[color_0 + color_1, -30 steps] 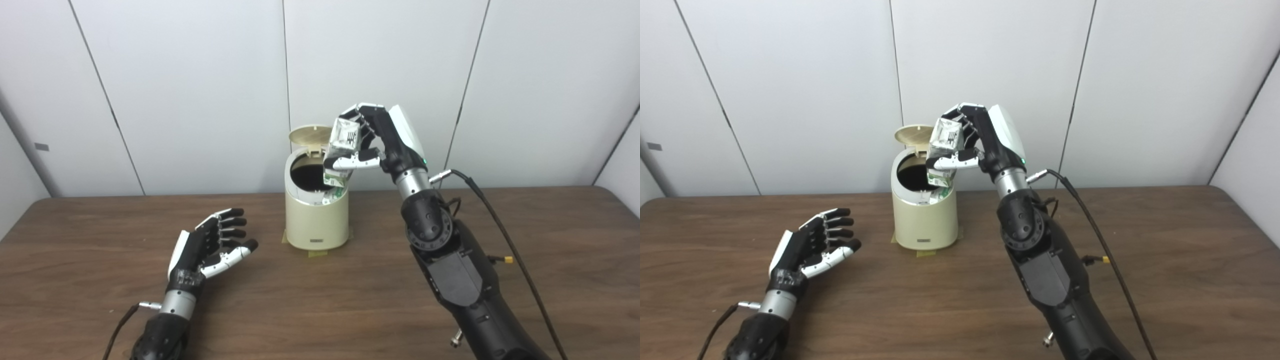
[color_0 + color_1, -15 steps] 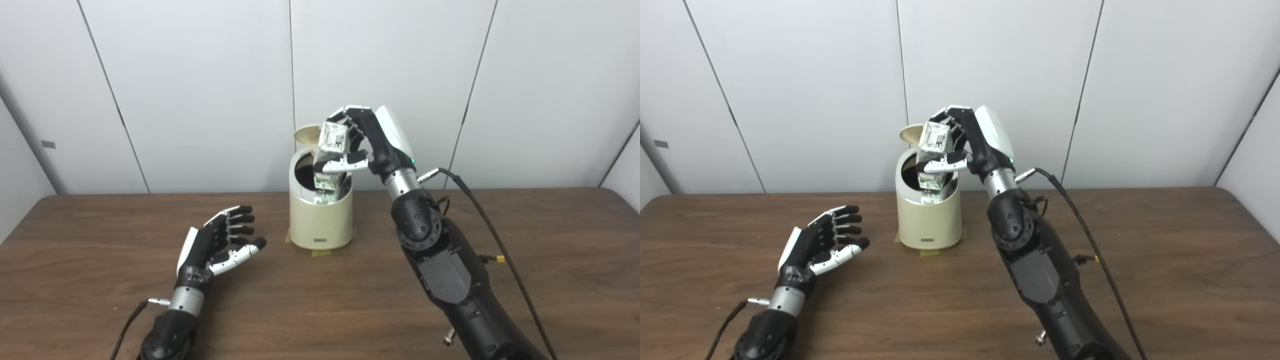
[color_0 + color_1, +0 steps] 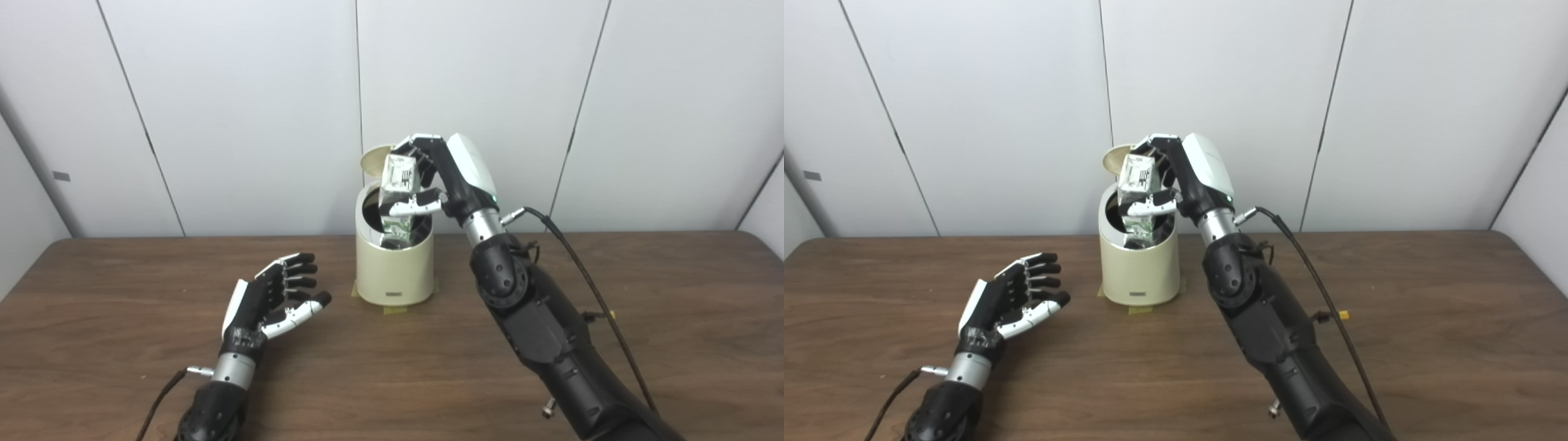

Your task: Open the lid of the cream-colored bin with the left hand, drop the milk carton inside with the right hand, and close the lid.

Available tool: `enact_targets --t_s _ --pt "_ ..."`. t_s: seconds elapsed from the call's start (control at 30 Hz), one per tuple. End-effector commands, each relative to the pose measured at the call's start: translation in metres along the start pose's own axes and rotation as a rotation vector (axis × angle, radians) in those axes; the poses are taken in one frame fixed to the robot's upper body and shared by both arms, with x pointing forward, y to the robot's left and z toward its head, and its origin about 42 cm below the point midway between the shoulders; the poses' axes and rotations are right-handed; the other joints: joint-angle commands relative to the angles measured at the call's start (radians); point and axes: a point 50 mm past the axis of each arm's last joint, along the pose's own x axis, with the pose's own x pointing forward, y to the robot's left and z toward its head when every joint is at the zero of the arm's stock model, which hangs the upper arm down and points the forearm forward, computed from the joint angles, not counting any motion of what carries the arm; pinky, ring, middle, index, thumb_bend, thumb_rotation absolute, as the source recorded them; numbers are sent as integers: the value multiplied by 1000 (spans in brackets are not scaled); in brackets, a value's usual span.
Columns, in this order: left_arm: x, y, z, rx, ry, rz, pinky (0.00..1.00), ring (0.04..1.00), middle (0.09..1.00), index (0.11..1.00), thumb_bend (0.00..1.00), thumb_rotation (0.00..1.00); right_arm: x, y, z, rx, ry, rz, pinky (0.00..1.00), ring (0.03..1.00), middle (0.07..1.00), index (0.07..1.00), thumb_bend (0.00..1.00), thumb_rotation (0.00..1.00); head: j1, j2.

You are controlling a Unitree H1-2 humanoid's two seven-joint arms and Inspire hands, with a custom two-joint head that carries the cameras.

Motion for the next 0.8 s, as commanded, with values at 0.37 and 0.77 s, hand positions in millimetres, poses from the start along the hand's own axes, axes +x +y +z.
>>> enact_targets --t_s 0.37,0.77 --pt "-2 -2 3 1 -22 7 614 683 733 750 739 212 24 -12 19 -17 -130 -77 324 371 448 519 527 0 -1 13" --pt "-1 0 5 -6 -14 2 612 683 731 746 741 213 20 -17 20 -206 -95 181 518 624 661 722 963 253 -9 21"
